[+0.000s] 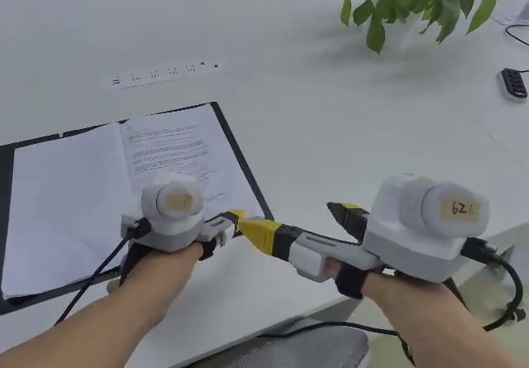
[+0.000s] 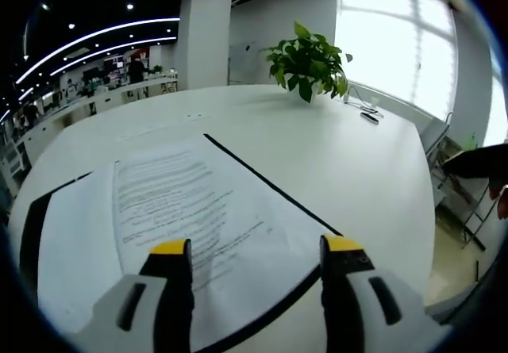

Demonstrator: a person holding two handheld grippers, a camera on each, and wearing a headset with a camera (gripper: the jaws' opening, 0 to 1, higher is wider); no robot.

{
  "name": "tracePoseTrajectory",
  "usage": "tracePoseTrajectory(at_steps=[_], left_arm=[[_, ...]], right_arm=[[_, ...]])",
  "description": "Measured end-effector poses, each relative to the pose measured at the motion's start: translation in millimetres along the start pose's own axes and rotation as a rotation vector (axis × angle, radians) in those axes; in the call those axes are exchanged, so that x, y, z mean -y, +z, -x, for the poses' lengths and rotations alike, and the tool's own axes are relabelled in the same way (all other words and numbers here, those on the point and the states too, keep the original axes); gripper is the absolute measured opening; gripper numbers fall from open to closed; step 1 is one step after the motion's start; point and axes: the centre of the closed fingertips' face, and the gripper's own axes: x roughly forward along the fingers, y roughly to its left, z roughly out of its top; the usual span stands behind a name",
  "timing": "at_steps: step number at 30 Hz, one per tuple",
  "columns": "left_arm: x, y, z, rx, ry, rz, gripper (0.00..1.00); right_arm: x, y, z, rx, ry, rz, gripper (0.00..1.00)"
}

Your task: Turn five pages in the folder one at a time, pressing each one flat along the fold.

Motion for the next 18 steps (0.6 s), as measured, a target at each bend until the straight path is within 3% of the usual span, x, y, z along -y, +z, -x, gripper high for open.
tracePoseTrajectory(at_steps=[3, 6, 7, 9, 18], left_arm=[[5.0, -0.4, -7.0, 0.012, 0.009, -0.006, 0.64], [3.7, -9.9, -11.3, -0.007, 0.036, -0.013, 0.62], [0.8, -10.0, -11.5, 0.011, 0.06, -0.054, 0.61], [3.6, -12.5, -11.3, 0.018, 0.066, -0.063, 0.6], [-0.4, -13.9, -10.0, 0.136, 0.075, -0.064, 0.59]], right_arm=[[2.0, -0.7, 0.8, 0.0, -0.003, -0.01, 0.89], [4.2, -0.1, 2.8, 0.005, -0.007, -0.019, 0.89], [5.4, 0.0, 3.3, 0.006, -0.01, -0.023, 0.89], [7.3, -0.5, 3.9, 0.007, -0.012, -0.028, 0.88], [10.7, -5.3, 4.5, -0.005, -0.017, -0.043, 0.88]])
